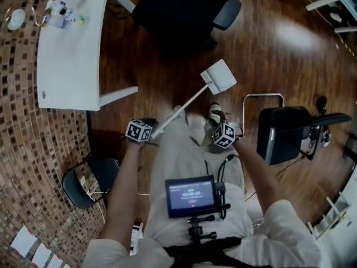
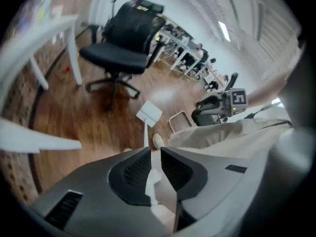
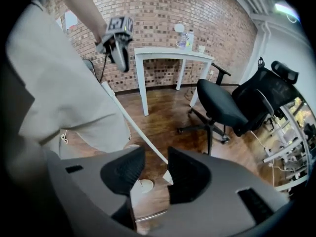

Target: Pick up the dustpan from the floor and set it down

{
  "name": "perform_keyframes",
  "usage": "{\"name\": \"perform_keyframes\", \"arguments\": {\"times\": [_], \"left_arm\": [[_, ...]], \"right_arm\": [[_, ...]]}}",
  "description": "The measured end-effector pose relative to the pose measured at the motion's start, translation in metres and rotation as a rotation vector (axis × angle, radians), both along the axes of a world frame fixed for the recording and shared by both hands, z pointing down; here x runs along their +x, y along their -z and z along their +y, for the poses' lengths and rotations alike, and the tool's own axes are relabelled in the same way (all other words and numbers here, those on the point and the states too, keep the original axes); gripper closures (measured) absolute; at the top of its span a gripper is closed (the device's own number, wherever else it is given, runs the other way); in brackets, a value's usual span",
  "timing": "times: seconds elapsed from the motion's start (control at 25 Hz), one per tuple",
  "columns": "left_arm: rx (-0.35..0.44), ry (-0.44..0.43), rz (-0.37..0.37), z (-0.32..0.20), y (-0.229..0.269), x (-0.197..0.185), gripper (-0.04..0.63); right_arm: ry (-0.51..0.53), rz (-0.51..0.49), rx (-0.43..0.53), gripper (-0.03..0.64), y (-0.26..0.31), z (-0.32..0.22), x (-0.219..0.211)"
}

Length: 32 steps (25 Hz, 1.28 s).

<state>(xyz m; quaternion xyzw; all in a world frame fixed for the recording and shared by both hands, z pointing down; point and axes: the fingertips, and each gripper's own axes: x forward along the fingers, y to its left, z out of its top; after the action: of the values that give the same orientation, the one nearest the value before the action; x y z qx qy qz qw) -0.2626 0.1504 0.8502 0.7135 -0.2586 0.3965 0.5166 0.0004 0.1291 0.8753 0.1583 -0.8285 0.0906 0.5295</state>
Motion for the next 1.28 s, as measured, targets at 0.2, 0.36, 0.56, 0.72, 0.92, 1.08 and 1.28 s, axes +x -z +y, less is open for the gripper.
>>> {"name": "perform_keyframes", "arguments": {"times": [0.2,0.36,0.56,0.72,0.92,1.08,1.28], "left_arm": [[-0.558,0.197,0.368,0.123,-0.09,0.025,0.538],[-0.363,0.257,0.162,0.1,-0.103,0.019,0.538],[-0.234,0.28,0.101,0.079,-0.063,0.0,0.538],[-0.119,0.232,0.092,0.046,-0.026,-0.018,0.538],[0.053,0.18,0.097,-0.015,0.018,-0.035,0.538],[0.131,0.121,0.118,-0.029,0.051,-0.036,0.538],[0.231,0.051,0.162,-0.053,0.097,-0.017,0.538]], "right_arm": [[0.067,0.0,-0.02,0.439,0.008,0.001,0.006],[0.052,0.068,-0.077,0.439,-0.014,0.004,0.026],[0.018,0.101,-0.084,0.44,0.007,0.004,0.031],[-0.01,0.087,-0.035,0.44,0.038,-0.008,0.021],[-0.101,0.078,0.124,0.442,0.086,-0.064,0.017],[-0.26,0.063,0.23,0.453,0.135,-0.113,0.035],[-0.391,0.114,0.295,0.457,0.16,-0.139,0.093]]}}
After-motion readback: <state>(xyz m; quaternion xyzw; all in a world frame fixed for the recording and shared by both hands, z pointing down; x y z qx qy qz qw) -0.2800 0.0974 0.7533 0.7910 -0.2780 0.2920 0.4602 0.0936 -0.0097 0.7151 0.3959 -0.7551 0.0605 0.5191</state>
